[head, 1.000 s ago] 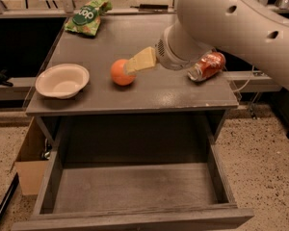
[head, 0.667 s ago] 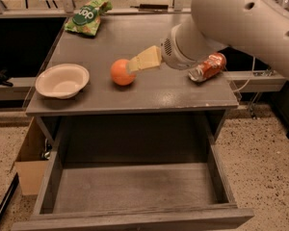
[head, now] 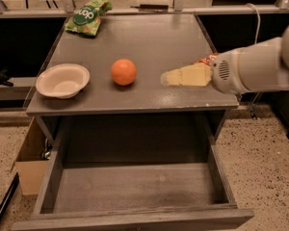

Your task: Pick orange from top drawer and place on counter

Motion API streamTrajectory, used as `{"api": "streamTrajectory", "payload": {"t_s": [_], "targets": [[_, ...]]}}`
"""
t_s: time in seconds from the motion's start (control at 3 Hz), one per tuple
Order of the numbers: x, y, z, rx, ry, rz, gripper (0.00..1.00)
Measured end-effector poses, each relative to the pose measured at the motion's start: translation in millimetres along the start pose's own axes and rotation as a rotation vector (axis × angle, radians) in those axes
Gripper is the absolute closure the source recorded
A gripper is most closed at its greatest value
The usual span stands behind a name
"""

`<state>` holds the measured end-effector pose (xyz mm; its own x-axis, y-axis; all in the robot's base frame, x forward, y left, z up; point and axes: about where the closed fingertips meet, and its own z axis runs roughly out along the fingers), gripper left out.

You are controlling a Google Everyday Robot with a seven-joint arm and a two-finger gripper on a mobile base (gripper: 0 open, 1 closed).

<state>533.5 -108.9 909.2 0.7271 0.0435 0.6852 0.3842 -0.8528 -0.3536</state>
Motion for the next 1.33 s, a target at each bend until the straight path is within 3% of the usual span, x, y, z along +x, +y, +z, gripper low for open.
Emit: {"api": "streamTrajectory", "payload": {"t_s": [0.33, 0.67, 1.0, 1.33], "targets": [[3, 8, -16, -0.032, 0.022, 0.006, 0.0], [18, -8, -15, -0.048, 0.032, -0.042, 0.0], [46, -33, -58, -0.096, 0.128, -0.117, 0.0], [63, -51, -114, -0.156, 0.273, -0.177, 0.0]]}}
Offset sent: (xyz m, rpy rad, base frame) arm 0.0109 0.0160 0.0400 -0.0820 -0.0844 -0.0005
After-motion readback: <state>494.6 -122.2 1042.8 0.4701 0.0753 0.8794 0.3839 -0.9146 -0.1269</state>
